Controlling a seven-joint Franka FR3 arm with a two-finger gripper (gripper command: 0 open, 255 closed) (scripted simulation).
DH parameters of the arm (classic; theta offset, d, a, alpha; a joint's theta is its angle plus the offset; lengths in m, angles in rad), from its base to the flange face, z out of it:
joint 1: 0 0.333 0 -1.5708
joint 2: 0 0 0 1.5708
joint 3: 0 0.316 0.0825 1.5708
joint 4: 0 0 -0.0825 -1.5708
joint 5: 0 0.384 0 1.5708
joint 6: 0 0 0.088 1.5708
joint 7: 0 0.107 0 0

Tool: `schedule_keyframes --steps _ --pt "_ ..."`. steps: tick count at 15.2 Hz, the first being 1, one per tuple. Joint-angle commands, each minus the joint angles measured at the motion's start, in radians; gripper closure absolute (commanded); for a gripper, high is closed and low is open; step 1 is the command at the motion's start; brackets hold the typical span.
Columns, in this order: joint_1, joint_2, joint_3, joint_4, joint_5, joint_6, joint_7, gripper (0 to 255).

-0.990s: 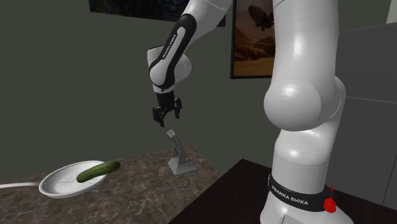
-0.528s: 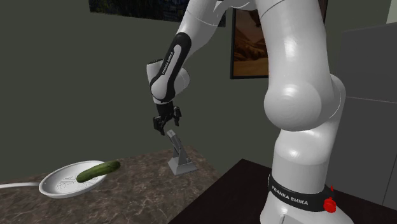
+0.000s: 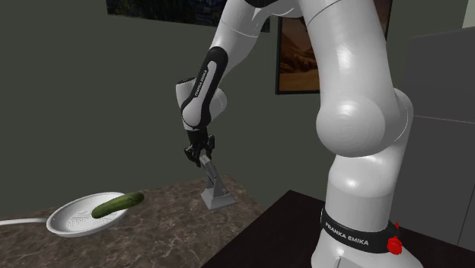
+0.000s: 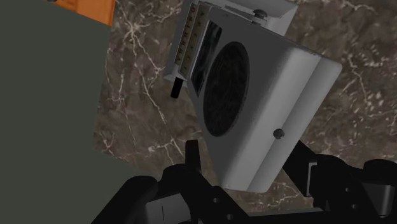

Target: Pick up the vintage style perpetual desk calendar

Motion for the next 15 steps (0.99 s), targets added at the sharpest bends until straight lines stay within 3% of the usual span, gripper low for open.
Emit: schedule_keyframes --steps 1,7,15 --pt "0.000 0.001 0.000 0.000 0.000 0.000 0.000 255" --pt "0.001 0.001 0.000 -0.001 0.000 0.000 0.001 255" --pt "-0.010 -0.085 0.020 -0.002 0.040 -0.081 -0.048 255"
